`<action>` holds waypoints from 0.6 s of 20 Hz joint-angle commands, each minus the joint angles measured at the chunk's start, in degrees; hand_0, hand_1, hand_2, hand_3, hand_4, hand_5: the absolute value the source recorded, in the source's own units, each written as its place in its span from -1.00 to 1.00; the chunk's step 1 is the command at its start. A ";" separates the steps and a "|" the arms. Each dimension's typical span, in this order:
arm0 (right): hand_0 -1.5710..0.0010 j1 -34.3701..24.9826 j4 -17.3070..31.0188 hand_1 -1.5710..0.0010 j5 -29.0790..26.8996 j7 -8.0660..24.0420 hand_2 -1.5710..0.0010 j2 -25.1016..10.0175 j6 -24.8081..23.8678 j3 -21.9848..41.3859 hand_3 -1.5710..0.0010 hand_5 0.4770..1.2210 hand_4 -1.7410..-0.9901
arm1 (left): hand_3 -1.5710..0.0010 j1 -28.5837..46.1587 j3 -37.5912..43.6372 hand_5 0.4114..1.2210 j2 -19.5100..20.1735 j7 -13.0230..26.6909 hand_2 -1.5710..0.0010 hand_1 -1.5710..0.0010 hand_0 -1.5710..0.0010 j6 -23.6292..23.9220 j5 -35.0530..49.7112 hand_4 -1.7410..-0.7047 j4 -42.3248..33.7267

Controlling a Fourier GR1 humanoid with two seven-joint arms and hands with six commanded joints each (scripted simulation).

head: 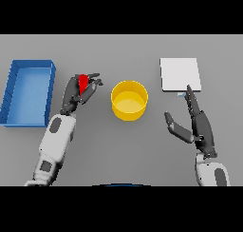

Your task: Pick up the red beaker and tilt it to pour out 1 green nut into yellow bowl. Pick up the yellow bowl and place it on the metallic measuring scale.

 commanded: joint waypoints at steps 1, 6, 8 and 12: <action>1.00 -0.21 0.38 1.00 0.50 0.41 1.00 0.11 -0.15 0.24 1.00 -0.55 0.31 | -0.86 -0.60 0.62 0.84 -0.04 0.33 -0.90 -0.89 -0.89 -0.76 1.29 -0.80 -0.18; 1.00 -0.15 -0.06 1.00 1.31 0.03 1.00 0.24 -0.65 0.59 1.00 -0.55 0.37 | -0.95 -0.52 0.32 0.78 1.18 3.13 -0.97 -0.96 -0.96 -3.59 4.62 -0.94 -6.29; 1.00 -0.29 0.14 1.00 1.04 -0.57 1.00 -0.04 -0.70 0.11 1.00 -0.53 0.37 | -0.97 -0.96 -1.26 0.78 2.23 3.57 -0.98 -0.98 -0.98 -4.40 3.91 -0.96 -7.84; 1.00 0.14 0.27 1.00 2.82 -2.44 1.00 -0.44 -1.36 0.61 1.00 -0.51 0.39 | -0.98 -2.19 -2.99 0.79 5.09 5.46 -0.98 -0.98 -0.98 -5.01 2.55 -0.97 -8.37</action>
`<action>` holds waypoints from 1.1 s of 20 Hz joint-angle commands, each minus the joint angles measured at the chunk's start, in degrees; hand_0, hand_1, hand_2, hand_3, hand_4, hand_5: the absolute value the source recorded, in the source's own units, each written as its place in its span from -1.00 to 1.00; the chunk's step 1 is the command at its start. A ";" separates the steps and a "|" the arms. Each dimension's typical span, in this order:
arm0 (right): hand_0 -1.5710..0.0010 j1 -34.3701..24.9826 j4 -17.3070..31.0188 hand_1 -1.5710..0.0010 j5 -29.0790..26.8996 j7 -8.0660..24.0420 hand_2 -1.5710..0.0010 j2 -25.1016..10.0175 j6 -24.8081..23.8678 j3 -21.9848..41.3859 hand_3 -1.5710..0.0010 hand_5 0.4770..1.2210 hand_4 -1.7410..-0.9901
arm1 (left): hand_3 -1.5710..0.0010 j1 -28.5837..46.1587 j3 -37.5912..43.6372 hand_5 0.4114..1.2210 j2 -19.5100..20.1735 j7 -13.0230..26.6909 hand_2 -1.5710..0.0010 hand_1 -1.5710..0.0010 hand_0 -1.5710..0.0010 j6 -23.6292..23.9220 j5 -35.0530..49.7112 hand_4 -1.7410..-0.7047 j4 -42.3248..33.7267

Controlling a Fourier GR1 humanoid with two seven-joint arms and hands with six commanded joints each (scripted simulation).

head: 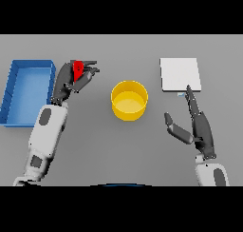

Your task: Pick up the red beaker and tilt it to pour out 1 green nut into yellow bowl. Pick up the yellow bowl and place it on the metallic measuring scale.

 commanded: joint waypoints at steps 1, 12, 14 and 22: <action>1.00 -0.33 0.34 1.00 -0.27 0.16 1.00 -0.14 0.20 -0.19 1.00 -0.51 0.39 | -0.98 -0.54 -0.29 0.80 0.65 0.32 -0.98 -0.98 -0.98 -0.17 -0.37 -0.97 0.29; 1.00 -0.65 -0.64 1.00 0.58 3.08 1.00 -0.41 0.35 0.28 1.00 -0.49 0.50 | -1.00 -8.99 -16.46 0.78 9.85 9.85 -1.00 -1.00 -1.00 -5.16 -19.89 -1.00 -0.72; 1.00 0.01 -1.26 1.00 0.04 2.41 1.00 0.09 0.92 0.78 1.00 -0.49 0.49 | -1.00 -10.95 -19.84 0.82 10.35 11.27 -1.00 -1.00 -1.00 -6.28 -24.08 -1.00 -0.03; 1.00 0.31 -1.02 1.00 -0.94 3.66 1.00 0.69 0.94 0.31 1.00 -0.47 0.46 | -0.83 -19.53 -33.55 0.97 12.94 12.90 -1.00 -1.00 -1.00 -14.57 -40.55 -0.93 4.39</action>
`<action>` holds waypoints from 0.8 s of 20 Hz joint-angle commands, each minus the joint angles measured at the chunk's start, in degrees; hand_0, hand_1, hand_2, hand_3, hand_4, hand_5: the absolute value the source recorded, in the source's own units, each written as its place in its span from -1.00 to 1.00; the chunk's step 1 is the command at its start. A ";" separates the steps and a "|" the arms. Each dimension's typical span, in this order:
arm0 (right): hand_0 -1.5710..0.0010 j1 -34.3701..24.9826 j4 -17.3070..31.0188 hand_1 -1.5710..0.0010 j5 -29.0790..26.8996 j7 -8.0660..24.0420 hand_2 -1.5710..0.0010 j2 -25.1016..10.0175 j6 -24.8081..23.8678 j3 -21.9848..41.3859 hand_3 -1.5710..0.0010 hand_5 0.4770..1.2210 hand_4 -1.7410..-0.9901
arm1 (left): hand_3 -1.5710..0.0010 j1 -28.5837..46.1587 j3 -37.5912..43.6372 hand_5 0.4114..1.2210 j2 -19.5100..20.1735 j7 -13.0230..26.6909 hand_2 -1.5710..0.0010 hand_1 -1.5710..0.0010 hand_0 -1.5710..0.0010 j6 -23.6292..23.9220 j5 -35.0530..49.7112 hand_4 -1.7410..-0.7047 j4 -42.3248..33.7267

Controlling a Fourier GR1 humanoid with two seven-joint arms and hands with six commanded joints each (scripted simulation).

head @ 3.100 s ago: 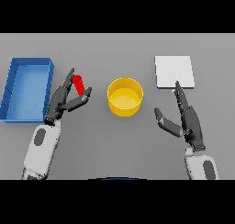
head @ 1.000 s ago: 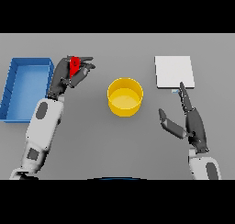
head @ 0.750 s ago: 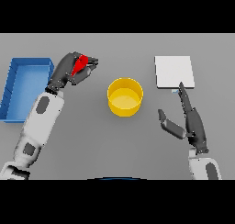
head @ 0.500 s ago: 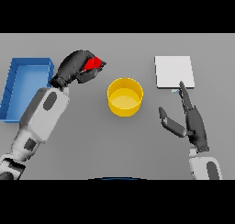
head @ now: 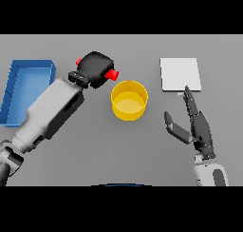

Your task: Pick up the red beaker and tilt it to pour out 1 green nut into yellow bowl. Pick up the yellow bowl and place it on the metallic measuring scale.

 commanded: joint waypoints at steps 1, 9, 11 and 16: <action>1.00 0.54 -0.33 1.00 -0.28 -0.32 1.00 0.23 0.33 0.28 1.00 -0.48 0.45 | -0.76 -1.77 -1.15 0.98 0.16 -0.55 -1.00 -1.00 -1.00 -1.31 -1.31 -0.94 0.55; 1.00 0.39 0.79 1.00 -0.95 -1.16 1.00 1.20 -0.70 -0.61 1.00 -0.64 0.39 | -0.86 -10.07 -10.99 1.00 -0.95 -8.53 -1.00 -1.00 -1.00 -6.91 -10.43 -0.97 6.43; 1.00 0.39 0.59 1.00 0.33 -1.50 1.00 1.10 -1.42 -0.30 1.00 -0.69 0.41 | -0.91 -11.64 -13.37 1.00 -1.11 -8.99 -1.00 -1.00 -1.00 -7.29 -13.01 -0.98 7.22; 1.00 0.36 0.23 1.00 0.71 -1.10 1.00 1.41 -1.92 -0.18 1.00 -0.75 0.55 | -0.97 -15.71 -19.39 1.00 -0.08 -12.44 -1.00 -1.00 -1.00 -7.63 -19.07 -0.99 7.37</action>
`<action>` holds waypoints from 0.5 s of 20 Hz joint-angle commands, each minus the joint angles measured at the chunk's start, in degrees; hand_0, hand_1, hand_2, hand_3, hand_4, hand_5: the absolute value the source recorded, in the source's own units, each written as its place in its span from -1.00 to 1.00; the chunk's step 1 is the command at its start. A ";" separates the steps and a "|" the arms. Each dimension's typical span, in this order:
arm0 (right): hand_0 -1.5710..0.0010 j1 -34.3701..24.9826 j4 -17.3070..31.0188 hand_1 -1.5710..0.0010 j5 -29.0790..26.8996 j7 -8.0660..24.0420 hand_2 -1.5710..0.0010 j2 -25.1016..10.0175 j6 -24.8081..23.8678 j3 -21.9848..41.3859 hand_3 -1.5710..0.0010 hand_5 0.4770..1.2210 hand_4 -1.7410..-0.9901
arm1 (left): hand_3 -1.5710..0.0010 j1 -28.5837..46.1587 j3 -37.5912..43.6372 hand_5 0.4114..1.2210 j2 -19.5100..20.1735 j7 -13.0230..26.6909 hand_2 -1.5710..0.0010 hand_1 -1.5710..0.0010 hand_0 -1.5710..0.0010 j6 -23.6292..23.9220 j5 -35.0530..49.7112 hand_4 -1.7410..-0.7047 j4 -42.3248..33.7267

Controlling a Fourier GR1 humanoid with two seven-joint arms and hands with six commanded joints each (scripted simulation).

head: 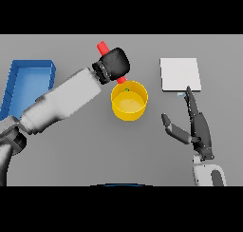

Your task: Pick up the red beaker and tilt it to pour out 1 green nut into yellow bowl. Pick up the yellow bowl and place it on the metallic measuring scale.

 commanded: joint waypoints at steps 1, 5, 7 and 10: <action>1.00 -0.24 0.23 1.00 -0.11 -0.01 1.00 0.07 0.13 0.04 1.00 -0.76 0.57 | -0.98 -0.91 -1.25 1.00 -0.20 -0.72 -1.00 -1.00 -1.00 0.08 -1.20 -0.99 0.85; 1.00 -0.15 0.62 1.00 -1.16 -0.97 1.00 0.18 0.36 -0.50 1.00 -0.76 0.63 | -0.99 -2.53 -5.33 1.00 -0.22 -2.50 -1.00 -1.00 -1.00 0.78 -5.18 -0.99 1.76; 1.00 0.02 -0.06 1.00 0.21 -0.97 1.00 0.10 -0.10 0.19 1.00 -0.74 0.62 | -0.99 -3.26 -7.45 1.00 -0.41 -3.59 -1.00 -1.00 -1.00 1.97 -7.26 -0.99 2.27; 1.00 0.08 0.51 1.00 -0.12 -1.43 1.00 0.46 -0.02 0.16 1.00 -0.72 0.62 | -1.00 -5.07 -9.58 1.00 -1.61 -3.96 -1.00 -1.00 -1.00 2.66 -9.81 -0.98 4.04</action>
